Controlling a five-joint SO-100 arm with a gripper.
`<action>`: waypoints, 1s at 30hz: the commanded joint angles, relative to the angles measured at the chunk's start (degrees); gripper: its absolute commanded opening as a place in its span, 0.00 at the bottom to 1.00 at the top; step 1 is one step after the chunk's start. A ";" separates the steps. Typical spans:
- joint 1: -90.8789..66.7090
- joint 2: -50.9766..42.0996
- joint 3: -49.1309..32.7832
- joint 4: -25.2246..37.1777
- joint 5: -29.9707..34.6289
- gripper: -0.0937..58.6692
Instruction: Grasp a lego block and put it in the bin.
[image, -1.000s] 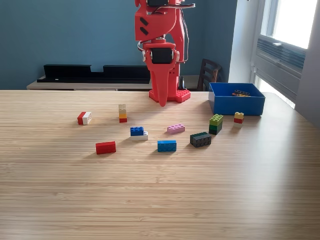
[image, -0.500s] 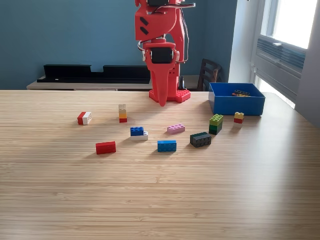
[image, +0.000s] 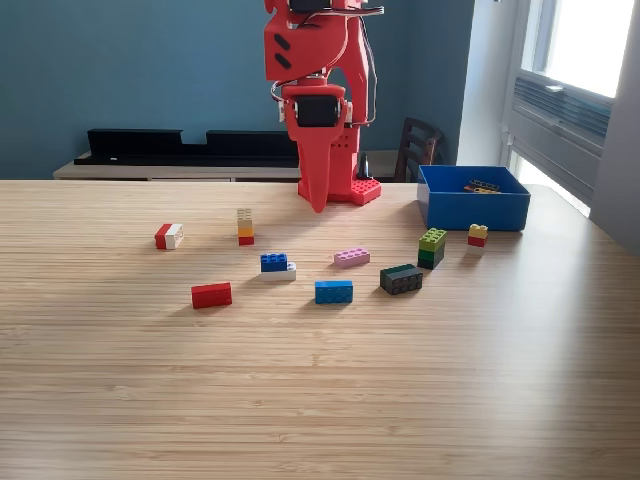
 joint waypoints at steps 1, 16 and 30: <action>-2.72 2.90 -2.02 -0.44 -0.35 0.50; -8.09 2.81 -2.02 -0.35 0.09 0.53; -11.43 -15.21 -10.20 -0.35 -0.26 0.60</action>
